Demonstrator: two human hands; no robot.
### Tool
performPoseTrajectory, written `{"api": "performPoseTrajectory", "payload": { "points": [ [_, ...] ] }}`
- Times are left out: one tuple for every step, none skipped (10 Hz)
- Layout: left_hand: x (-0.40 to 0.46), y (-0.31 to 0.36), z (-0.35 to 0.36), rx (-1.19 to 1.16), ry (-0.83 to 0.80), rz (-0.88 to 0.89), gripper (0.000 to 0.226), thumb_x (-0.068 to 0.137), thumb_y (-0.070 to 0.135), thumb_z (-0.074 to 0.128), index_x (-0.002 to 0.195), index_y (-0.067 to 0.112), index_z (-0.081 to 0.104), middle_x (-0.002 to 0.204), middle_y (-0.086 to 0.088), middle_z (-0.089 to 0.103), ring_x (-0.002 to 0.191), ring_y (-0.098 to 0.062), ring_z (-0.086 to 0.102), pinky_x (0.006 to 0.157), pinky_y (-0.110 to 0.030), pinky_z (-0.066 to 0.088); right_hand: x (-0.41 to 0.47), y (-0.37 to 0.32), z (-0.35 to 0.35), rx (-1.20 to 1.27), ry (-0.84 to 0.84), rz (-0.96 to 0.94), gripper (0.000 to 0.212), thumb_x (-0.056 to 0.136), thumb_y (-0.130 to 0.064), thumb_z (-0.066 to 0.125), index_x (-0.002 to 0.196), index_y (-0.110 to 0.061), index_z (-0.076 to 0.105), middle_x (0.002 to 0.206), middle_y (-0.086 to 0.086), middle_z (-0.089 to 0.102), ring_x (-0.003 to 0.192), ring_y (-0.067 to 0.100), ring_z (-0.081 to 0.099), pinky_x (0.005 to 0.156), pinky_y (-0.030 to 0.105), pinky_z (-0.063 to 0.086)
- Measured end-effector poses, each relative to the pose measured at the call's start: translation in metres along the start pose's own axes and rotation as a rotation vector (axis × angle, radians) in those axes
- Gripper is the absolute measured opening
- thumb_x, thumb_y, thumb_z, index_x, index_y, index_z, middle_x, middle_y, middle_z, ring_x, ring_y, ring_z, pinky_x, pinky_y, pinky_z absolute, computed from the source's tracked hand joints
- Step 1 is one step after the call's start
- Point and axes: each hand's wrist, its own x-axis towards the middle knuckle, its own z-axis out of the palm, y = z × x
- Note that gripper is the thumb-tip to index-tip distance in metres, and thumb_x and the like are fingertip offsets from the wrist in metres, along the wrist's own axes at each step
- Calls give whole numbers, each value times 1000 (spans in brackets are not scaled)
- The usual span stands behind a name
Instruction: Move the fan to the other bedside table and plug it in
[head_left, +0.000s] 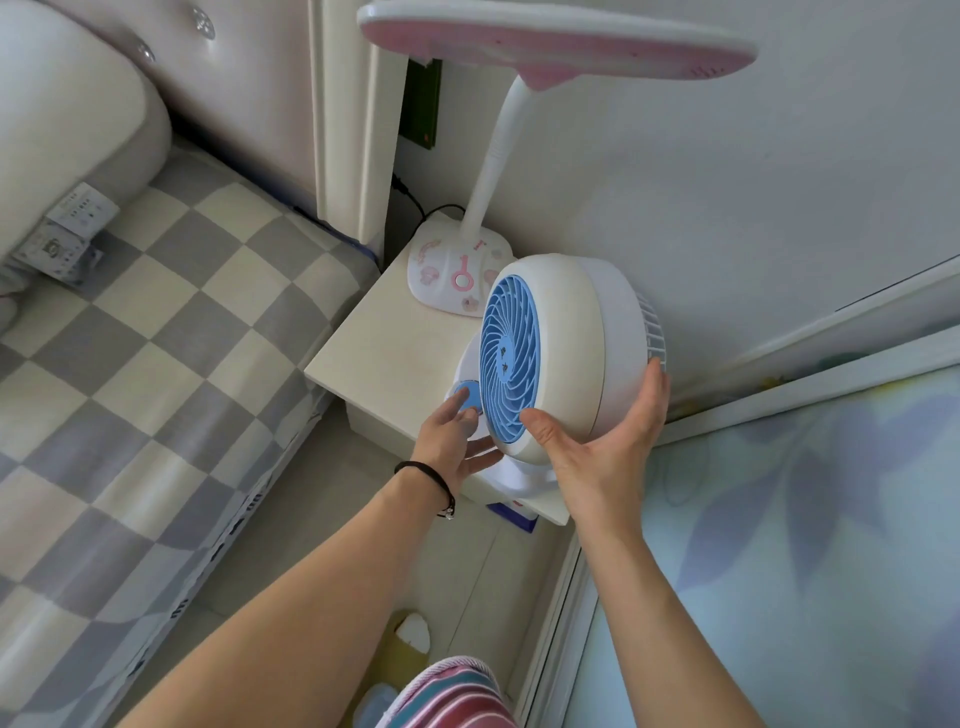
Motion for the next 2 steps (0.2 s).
{"api": "performPoseTrajectory", "payload": {
  "points": [
    [-11,10,-12,20,26,22,48,94,5,40,140,18,36,133,-8,47,103,-36,58,85,-45,52,-1,2,-6,38,-18,21,120,57,-29,87,149,-23,10,157,3,9,144,17,17,110,31,30],
    [-27,24,-28,57,47,57,48,94,6,42,140,19,37,131,-6,46,105,-36,57,79,-40,53,-10,-5,-16,131,17,77,117,60,-36,84,150,-26,10,158,1,8,145,17,15,109,31,34]
  ]
}}
